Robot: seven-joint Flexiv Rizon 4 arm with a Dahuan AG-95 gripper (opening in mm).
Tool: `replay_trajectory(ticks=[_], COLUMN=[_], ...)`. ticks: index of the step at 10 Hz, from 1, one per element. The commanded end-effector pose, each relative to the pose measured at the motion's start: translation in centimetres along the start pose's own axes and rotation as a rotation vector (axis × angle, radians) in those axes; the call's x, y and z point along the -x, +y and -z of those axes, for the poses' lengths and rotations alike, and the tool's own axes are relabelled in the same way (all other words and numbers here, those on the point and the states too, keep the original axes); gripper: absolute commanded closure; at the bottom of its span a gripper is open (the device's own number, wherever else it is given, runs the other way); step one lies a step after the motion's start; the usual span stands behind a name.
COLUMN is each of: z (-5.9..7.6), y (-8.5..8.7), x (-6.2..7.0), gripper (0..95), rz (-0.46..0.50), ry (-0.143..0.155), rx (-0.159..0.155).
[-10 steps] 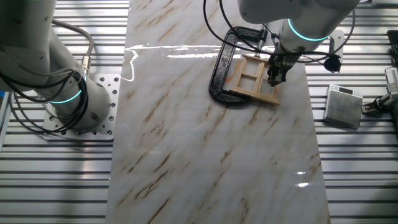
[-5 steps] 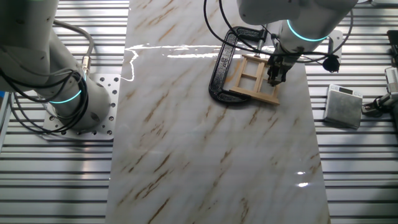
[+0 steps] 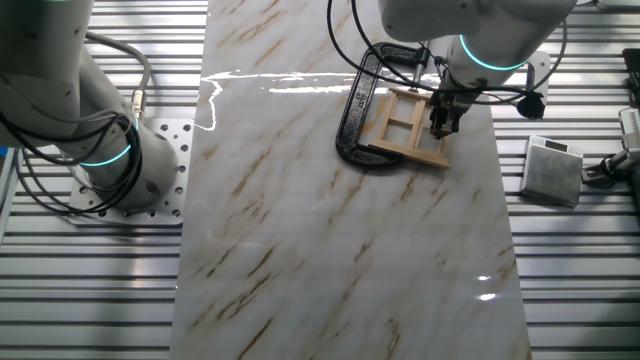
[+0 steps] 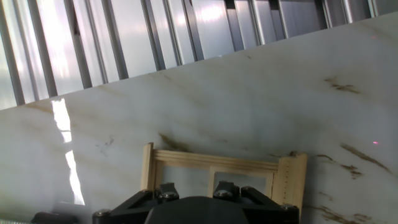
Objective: Open a sliding window
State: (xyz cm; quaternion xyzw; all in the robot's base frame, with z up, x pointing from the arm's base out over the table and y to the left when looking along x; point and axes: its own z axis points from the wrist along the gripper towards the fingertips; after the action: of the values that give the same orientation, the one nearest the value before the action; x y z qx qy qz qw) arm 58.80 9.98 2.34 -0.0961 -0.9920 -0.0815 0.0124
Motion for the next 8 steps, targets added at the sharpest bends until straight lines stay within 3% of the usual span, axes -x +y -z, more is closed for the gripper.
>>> replay_trajectory(ticks=[1, 8], z=[-0.01, -0.28], y=[0.05, 0.27], x=[-0.01, 0.08], gripper=[57.0, 57.0], rz=[0.001, 0.000], ry=[0.002, 0.003], rx=[0.005, 0.011])
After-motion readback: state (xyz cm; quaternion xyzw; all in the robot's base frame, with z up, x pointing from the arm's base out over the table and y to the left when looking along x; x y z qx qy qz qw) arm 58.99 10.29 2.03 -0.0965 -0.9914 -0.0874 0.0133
